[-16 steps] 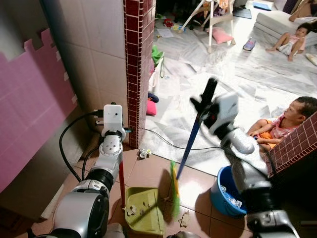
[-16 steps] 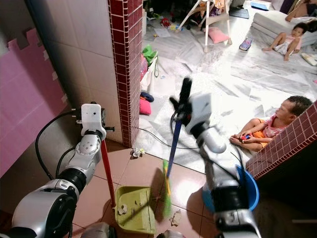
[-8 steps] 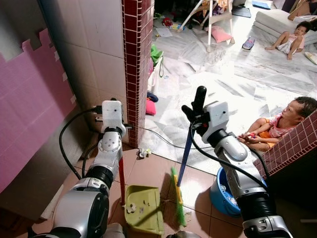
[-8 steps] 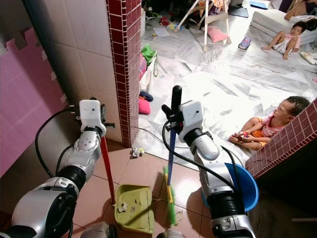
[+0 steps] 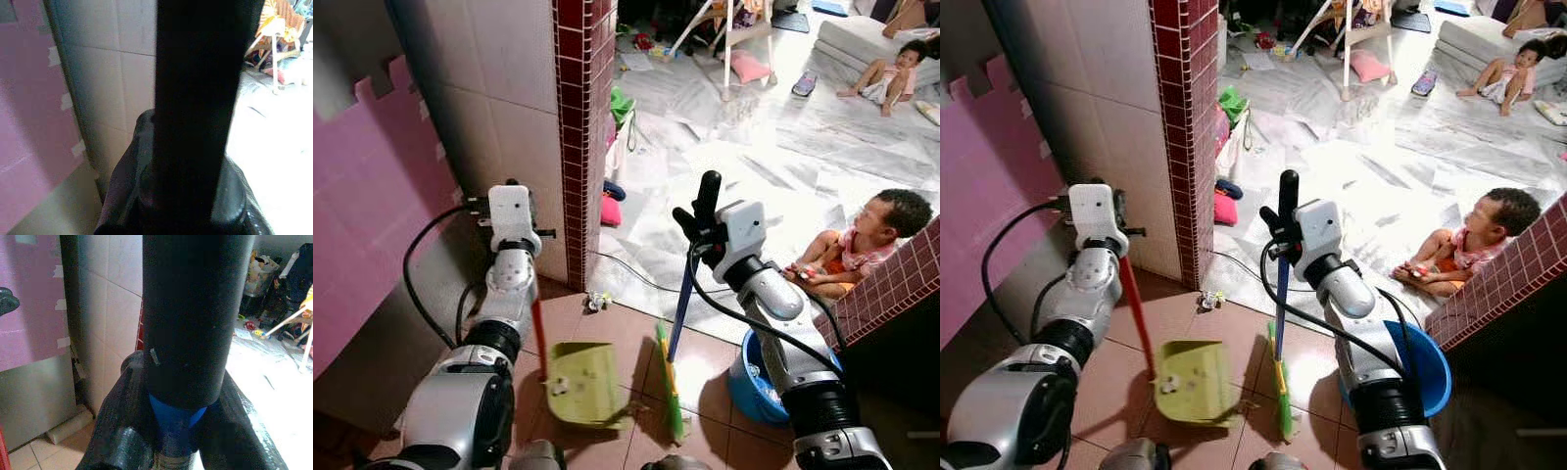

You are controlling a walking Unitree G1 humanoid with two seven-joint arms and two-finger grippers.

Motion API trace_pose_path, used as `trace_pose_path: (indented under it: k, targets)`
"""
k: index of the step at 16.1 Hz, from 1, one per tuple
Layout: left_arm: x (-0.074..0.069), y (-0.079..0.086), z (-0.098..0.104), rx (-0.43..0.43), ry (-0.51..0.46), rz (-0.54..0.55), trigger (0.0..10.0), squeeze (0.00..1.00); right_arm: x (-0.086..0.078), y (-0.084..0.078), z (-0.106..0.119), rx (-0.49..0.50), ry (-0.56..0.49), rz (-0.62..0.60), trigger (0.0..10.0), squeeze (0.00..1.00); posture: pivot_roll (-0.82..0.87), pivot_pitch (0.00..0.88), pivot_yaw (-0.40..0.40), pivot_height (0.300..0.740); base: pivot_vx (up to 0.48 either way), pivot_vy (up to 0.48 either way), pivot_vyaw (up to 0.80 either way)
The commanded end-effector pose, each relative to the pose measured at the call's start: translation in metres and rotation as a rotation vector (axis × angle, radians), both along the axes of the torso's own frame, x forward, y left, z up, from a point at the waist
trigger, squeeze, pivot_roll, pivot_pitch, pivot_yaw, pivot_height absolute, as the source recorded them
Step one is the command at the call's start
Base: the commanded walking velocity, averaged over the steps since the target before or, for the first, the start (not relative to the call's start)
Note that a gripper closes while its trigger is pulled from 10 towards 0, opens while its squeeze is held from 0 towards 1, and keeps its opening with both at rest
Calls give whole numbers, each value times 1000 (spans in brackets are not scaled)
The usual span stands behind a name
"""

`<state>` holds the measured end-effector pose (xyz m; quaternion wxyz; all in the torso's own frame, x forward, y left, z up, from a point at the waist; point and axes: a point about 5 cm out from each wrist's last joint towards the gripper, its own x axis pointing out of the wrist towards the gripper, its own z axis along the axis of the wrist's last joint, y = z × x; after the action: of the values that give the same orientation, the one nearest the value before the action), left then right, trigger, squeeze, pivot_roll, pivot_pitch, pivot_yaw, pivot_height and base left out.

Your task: Sweep floor

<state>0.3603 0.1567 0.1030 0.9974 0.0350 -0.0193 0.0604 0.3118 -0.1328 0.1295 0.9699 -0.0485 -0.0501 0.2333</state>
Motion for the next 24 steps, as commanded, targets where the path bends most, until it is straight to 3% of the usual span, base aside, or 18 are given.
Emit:
trace_pose_path:
  k: [1,3,6,7,11,12,13,14,15,17,21,22,24]
  targets:
    - [6,-4,15,22,-48,-16,10000,0,0,-2,3,-16,-29,4,10000,0,-90,0,-54,740,0,0,0]
    - [-3,-7,-18,83,128,-57,10000,0,0,-1,4,-14,-29,6,10000,0,-92,0,-55,740,0,0,0]
    - [-11,-21,-34,45,189,-84,10000,0,1,0,2,78,37,-8,10000,0,-94,0,-56,740,0,0,0]
    - [-12,-24,-35,51,197,-92,10000,0,2,-1,3,103,53,-12,10000,0,-107,0,-56,740,0,0,0]
    - [-13,-35,-36,57,197,-92,10000,0,4,-6,7,358,207,11,10000,0,-125,0,-52,740,0,0,0]
    - [-12,-36,-35,49,199,-92,10000,0,3,-5,12,440,246,61,10000,0,-133,0,-49,740,0,0,0]
    - [-12,-35,-35,48,200,-91,10000,0,3,-5,14,461,251,79,10000,0,-133,0,-49,740,0,0,0]
    - [-11,-35,-34,48,198,-86,10000,0,1,-6,30,536,243,170,10000,0,-133,0,-49,740,0,0,0]
    - [-11,-35,-34,47,197,-83,10000,0,1,-6,33,550,240,181,10000,0,-133,0,-43,740,0,0,0]
    - [-10,-32,-33,42,191,-71,10000,0,5,-8,62,672,202,258,10000,0,-132,0,-40,740,0,0,0]
    - [-6,-26,-25,-14,150,-41,10000,0,17,-17,78,613,116,169,10000,0,-126,0,-36,740,0,0,0]
    - [-2,-21,-16,-56,115,-31,10000,0,25,-29,86,431,-10,36,10000,0,-125,0,-35,740,0,0,0]
    - [6,-12,-1,-103,55,-4,10000,0,29,-36,96,275,-138,-45,10000,0,-114,0,-32,740,0,0,0]
